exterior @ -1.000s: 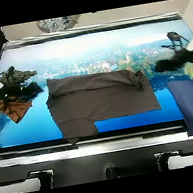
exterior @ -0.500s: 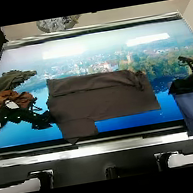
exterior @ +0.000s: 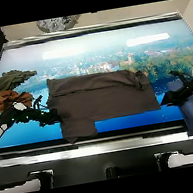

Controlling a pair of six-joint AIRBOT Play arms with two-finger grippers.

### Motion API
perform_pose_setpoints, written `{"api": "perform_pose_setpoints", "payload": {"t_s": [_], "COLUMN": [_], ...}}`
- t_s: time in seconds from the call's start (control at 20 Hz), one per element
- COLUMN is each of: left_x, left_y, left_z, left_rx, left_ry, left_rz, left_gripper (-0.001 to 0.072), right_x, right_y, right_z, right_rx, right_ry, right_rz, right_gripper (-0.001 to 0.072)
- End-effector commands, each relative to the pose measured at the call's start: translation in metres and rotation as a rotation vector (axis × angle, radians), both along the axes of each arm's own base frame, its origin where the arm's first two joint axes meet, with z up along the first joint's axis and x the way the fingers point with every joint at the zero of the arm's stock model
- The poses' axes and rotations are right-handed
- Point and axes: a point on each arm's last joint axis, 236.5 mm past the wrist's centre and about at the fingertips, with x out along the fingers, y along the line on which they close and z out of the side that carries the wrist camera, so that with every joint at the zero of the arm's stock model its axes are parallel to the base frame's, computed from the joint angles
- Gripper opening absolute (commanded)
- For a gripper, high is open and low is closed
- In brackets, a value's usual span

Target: Fold the shirts.

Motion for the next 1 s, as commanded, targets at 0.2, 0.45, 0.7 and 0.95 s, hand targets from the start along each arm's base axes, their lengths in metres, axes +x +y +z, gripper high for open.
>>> {"api": "perform_pose_setpoints", "payload": {"t_s": [0.2,0.45,0.7,0.95], "left_x": [0.008,0.021,0.079,0.113], "left_y": [-0.005,-0.005,0.001,0.01], "left_z": [0.007,0.018,0.103,0.406], "left_rx": [-0.02,-0.025,0.002,0.082], "left_ry": [-0.048,-0.093,-0.364,-1.132], "left_rz": [-0.001,-0.014,-0.025,0.01], "left_gripper": [0.0028,0.0027,0.0024,0.0024], "right_x": [0.008,0.036,0.066,0.126], "right_y": [0.02,0.016,0.006,-0.022], "right_z": [-0.036,-0.043,0.027,0.28], "right_rx": [0.059,0.048,0.028,-0.272], "right_ry": [-0.041,-0.1,-0.278,-0.927], "right_rz": [-0.097,-0.216,-0.11,-0.054], "right_gripper": [0.0551,0.0036,0.0032,0.0033]}}
